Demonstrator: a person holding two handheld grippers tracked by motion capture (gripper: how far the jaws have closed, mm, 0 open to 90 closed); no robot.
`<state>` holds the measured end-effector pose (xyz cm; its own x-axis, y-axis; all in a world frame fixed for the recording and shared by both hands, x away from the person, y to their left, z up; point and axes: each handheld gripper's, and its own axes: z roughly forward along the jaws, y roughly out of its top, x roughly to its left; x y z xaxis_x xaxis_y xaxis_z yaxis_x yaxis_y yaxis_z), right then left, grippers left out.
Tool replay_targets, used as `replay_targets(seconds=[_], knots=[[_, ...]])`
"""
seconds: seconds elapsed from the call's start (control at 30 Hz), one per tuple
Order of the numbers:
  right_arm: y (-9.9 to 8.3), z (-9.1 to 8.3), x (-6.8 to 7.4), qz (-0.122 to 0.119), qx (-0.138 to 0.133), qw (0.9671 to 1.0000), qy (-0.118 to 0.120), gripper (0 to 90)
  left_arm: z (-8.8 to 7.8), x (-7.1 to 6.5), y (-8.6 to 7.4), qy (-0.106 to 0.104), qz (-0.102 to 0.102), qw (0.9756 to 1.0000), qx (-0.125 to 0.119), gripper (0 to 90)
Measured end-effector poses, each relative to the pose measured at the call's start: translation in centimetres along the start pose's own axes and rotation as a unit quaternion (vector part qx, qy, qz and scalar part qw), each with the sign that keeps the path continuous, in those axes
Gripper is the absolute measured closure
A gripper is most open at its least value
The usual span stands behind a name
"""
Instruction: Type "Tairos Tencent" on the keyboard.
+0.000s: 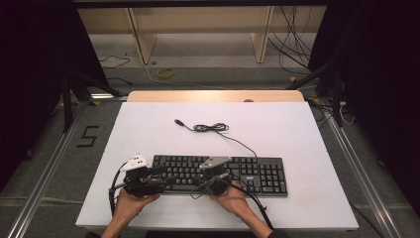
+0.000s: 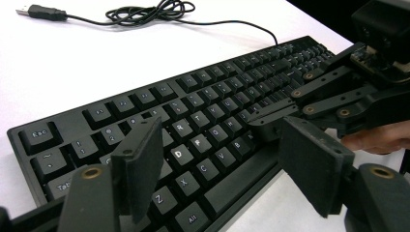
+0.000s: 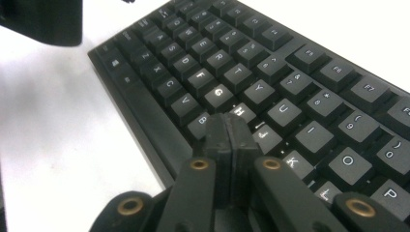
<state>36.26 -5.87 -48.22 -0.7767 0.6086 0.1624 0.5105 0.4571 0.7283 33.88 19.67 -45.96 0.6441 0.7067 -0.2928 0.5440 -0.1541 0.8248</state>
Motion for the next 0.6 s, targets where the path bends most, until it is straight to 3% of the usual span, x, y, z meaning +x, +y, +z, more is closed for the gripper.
replay_targets(seconds=[0.23,0.6], knots=[[0.5,-1.3,-0.6,0.021,-0.035,0.9991,0.014,85.8,0.0,0.1,0.0,0.001,-0.001,1.0,-0.001,32.6],[0.5,-2.5,-1.0,0.024,-0.05,0.9983,0.019,73.3,0.0,0.2,0.0,0.002,-0.001,1.0,-0.001,32.6]])
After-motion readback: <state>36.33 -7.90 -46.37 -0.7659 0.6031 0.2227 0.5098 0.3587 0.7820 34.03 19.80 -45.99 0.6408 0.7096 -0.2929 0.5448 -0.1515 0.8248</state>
